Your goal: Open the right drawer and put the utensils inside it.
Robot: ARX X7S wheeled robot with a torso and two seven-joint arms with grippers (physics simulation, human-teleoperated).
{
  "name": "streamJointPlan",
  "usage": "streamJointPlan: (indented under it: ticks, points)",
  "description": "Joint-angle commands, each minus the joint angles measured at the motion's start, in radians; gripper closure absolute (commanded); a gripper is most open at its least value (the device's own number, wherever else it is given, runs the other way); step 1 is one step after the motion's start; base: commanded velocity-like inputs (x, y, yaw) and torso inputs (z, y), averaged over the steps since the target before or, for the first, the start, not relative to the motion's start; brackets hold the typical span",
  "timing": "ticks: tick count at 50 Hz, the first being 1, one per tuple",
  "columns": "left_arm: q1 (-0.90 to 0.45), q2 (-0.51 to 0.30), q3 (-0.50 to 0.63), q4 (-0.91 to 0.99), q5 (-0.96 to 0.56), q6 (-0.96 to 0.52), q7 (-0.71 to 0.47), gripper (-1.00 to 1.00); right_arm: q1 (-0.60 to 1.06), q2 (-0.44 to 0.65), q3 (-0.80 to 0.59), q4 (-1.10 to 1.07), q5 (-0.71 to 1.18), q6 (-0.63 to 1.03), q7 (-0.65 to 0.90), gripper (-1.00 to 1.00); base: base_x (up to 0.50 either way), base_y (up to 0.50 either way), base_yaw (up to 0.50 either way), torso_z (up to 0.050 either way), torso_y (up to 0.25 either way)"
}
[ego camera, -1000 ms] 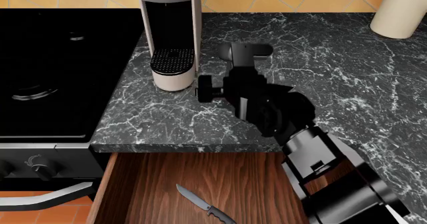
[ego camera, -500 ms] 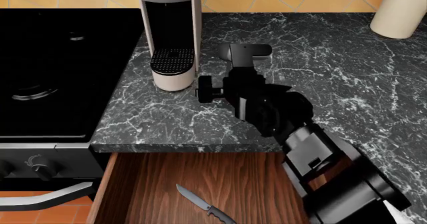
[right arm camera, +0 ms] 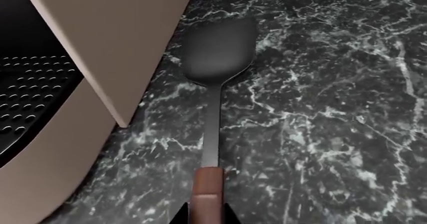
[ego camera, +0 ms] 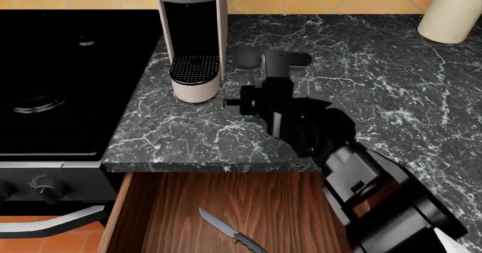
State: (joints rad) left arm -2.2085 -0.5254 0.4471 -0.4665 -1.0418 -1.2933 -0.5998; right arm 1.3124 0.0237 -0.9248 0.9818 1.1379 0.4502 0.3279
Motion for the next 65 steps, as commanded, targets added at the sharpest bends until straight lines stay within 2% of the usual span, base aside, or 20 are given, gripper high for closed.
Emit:
streamJointPlan:
  ticks: [1,6,27,43,51,56,65]
  points:
    - [0.001,0.0,-0.003,0.002,-0.004,-0.001,-0.001,-1.0,-0.024,0.021,0.006,-0.027,0.056,-0.057,0.052,1.0,0.0,0.0,0.0,0.0,0.0]
    - [0.001,-0.001,-0.004,0.005,-0.004,0.0,0.001,-1.0,-0.037,0.045,0.023,-0.066,0.054,-0.098,0.124,1.0,0.0,0.0,0.0,0.0,0.0]
    - [0.002,-0.001,-0.005,0.006,-0.007,0.003,0.003,-1.0,-0.047,0.093,0.023,-0.153,0.048,-0.117,0.18,1.0,0.0,0.0,0.0,0.0,0.0]
    - [0.002,0.001,-0.004,0.011,-0.009,-0.001,0.0,-1.0,-0.081,0.4,0.084,-0.647,0.197,0.05,0.315,1.0,0.0,0.0,0.0,0.0,0.0]
    - [0.004,0.002,-0.007,0.015,-0.013,-0.005,-0.004,-1.0,-0.073,0.467,0.082,-0.726,0.207,0.087,0.319,1.0,0.0,0.0,0.0,0.0,0.0]
    - [0.002,0.002,-0.005,0.011,-0.012,-0.004,-0.002,-1.0,-0.091,0.545,0.088,-0.849,0.222,0.108,0.341,1.0,0.0,0.0,0.0,0.0,0.0]
    - [0.008,0.001,-0.008,0.022,-0.019,-0.011,-0.008,-1.0,-0.082,0.658,0.08,-1.01,0.28,0.191,0.276,1.0,0.0,0.0,0.0,0.0,0.0]
